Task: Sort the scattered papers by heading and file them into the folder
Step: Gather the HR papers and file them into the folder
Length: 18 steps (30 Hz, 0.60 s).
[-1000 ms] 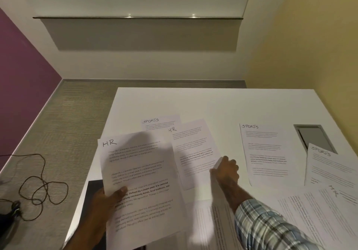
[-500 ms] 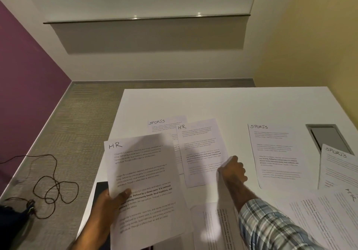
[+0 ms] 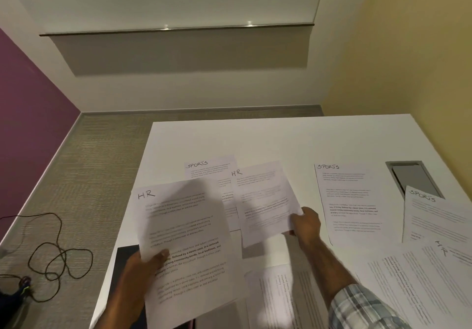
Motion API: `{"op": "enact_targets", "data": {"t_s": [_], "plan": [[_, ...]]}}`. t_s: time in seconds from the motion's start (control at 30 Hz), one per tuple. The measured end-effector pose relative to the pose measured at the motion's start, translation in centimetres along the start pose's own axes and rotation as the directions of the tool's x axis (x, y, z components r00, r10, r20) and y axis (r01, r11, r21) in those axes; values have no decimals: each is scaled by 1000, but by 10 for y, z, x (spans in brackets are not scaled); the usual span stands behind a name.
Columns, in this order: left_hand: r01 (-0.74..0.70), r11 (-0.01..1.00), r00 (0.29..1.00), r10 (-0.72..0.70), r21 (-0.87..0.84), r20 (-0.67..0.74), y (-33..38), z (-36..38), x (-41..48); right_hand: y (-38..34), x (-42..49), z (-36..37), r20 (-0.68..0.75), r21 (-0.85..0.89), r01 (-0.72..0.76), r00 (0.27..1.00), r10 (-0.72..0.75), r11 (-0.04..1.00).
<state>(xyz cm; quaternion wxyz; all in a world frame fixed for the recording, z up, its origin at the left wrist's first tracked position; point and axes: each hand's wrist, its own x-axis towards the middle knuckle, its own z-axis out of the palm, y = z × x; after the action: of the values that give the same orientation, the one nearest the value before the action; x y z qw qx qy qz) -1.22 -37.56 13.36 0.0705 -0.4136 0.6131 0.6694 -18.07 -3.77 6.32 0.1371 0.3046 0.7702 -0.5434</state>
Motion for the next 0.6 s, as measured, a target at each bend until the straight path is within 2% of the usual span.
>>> {"op": "enact_targets", "data": {"t_s": [0.13, 0.23, 0.4, 0.6], "plan": [[-22, 1000, 1000, 22, -22, -13, 0, 28, -3, -26, -31, -49, -10, 388, -5, 1000, 9, 921], [-42, 999, 999, 43, -31, 31, 1, 56, -12, -31, -52, -88, 32, 554, -36, 999, 23, 831], [-100, 994, 989, 104, -47, 109, -1, 108, -37, -13, -93, -122, 154, 572, -66, 988, -28, 817], [-179, 972, 944, 213, -149, 253, 7, 156, -88, 16, -124, -137, 146, 448, 26, 984, -102, 894]]}}
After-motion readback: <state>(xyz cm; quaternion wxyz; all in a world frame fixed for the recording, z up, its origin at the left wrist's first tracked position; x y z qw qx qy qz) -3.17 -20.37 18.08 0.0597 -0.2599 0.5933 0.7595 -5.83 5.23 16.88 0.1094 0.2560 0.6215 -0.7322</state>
